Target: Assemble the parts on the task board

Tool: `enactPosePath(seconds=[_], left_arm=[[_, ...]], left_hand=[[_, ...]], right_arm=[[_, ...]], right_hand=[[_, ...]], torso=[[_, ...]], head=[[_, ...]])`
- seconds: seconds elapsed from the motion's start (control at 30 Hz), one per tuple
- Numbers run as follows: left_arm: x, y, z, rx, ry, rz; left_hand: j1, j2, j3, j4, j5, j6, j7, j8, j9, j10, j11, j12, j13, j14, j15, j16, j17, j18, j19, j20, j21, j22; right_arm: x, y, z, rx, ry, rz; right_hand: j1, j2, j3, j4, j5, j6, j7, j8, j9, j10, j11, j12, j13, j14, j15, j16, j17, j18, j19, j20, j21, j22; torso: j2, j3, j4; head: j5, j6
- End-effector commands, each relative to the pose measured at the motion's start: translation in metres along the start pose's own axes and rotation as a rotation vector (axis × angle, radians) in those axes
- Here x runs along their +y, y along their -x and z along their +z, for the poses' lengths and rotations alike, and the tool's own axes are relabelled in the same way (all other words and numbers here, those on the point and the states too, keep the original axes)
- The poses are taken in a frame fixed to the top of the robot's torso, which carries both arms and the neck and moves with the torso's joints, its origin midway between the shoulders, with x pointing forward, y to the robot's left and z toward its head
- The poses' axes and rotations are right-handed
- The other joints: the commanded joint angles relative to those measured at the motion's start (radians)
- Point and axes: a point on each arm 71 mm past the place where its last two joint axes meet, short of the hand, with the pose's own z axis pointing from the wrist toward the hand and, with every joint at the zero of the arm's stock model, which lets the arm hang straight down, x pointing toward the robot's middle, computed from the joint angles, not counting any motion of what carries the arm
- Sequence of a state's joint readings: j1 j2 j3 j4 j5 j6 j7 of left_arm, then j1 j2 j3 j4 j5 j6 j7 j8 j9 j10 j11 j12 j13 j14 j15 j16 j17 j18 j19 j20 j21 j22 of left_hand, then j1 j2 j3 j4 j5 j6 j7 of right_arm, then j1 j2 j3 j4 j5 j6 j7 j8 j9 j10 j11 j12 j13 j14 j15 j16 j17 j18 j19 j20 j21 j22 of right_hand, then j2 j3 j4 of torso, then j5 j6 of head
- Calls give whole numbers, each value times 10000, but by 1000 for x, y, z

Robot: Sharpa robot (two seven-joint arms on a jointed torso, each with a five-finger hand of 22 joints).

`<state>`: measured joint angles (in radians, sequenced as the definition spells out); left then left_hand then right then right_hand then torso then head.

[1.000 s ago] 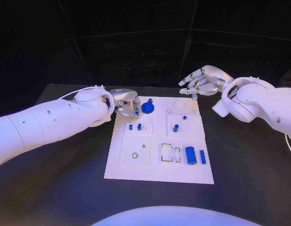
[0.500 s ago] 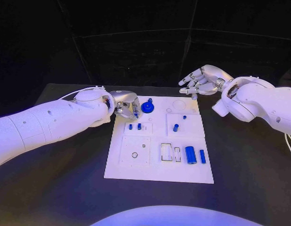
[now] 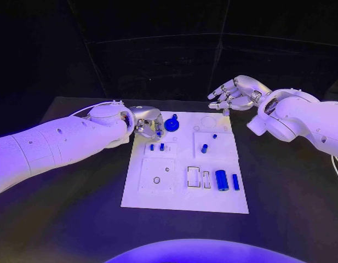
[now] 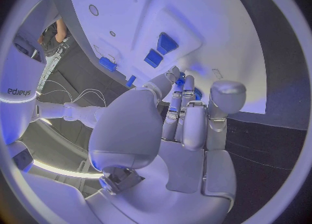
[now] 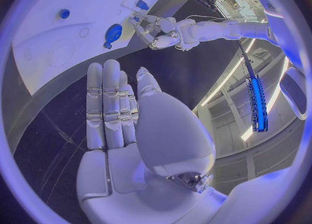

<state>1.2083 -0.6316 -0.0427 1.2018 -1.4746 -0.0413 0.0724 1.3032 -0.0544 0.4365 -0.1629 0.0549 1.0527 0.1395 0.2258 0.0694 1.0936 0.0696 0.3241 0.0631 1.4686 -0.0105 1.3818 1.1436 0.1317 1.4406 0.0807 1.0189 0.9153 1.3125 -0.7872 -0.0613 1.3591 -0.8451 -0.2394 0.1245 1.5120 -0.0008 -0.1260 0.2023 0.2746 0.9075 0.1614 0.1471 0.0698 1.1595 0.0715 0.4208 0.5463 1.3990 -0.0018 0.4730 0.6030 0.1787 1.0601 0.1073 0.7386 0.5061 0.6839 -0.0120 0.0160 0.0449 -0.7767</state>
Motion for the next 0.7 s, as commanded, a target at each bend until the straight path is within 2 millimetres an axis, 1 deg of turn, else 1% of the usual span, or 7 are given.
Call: enactPosePath(seconds=[0.03, 0.17, 0.5, 0.7], left_arm=[[-1, -1, 1, 132, 79, -47], [-1, -1, 2, 162, 141, -48], [-5, -1, 4, 148, 75, -47], [-5, -2, 4, 219, 150, -49]], left_hand=[[-110, 6, 36, 6, -32, 69, -18, -26, 11, 87, -3, -44, 15, 256, -72, 1, -17, -59, 54, -20, 64, 10], [-110, 6, 36, 6, -32, 69, -18, -26, 11, 87, -3, -44, 15, 256, -72, 1, -17, -59, 54, -20, 64, 10], [-97, 48, 52, -28, -32, 217, -52, -47, 30, 268, -47, -99, 33, 258, -102, 16, -16, -58, 44, -40, 81, 43], [-97, 41, 48, -40, -33, 231, -54, -59, 30, 288, -50, -116, 34, 258, -108, 19, -17, -65, 50, -45, 114, 85]], right_arm=[[2, 0, 1, 40, 122, -12], [2, 0, 1, 41, 120, -12], [2, 0, 1, 44, 119, -11], [2, 0, 1, 50, 119, -10]], right_hand=[[-1, 61, 33, 21, 60, -59, 3, 65, 1, -35, 10, -68, 16, 65, -5, -64, 10, 47, 70, -1, -48, -9], [-1, 61, 33, 21, 60, -59, 3, 65, 1, -35, 10, -68, 16, 65, -5, -64, 10, 47, 70, -1, -48, -9], [-1, 61, 33, 21, 60, -59, 3, 65, 1, -35, 10, -68, 16, 65, -5, -64, 10, 47, 70, -1, -48, -9], [-1, 61, 33, 21, 60, -59, 3, 65, 1, -35, 10, -68, 16, 65, -5, -64, 10, 47, 70, -1, -48, -9]], torso=[[2, 1, -10], [7, 0, -17], [-3, 6, -1], [-1, 4, -11]], head=[[-1, -2], [-4, -12], [-25, -33], [-32, -34]])
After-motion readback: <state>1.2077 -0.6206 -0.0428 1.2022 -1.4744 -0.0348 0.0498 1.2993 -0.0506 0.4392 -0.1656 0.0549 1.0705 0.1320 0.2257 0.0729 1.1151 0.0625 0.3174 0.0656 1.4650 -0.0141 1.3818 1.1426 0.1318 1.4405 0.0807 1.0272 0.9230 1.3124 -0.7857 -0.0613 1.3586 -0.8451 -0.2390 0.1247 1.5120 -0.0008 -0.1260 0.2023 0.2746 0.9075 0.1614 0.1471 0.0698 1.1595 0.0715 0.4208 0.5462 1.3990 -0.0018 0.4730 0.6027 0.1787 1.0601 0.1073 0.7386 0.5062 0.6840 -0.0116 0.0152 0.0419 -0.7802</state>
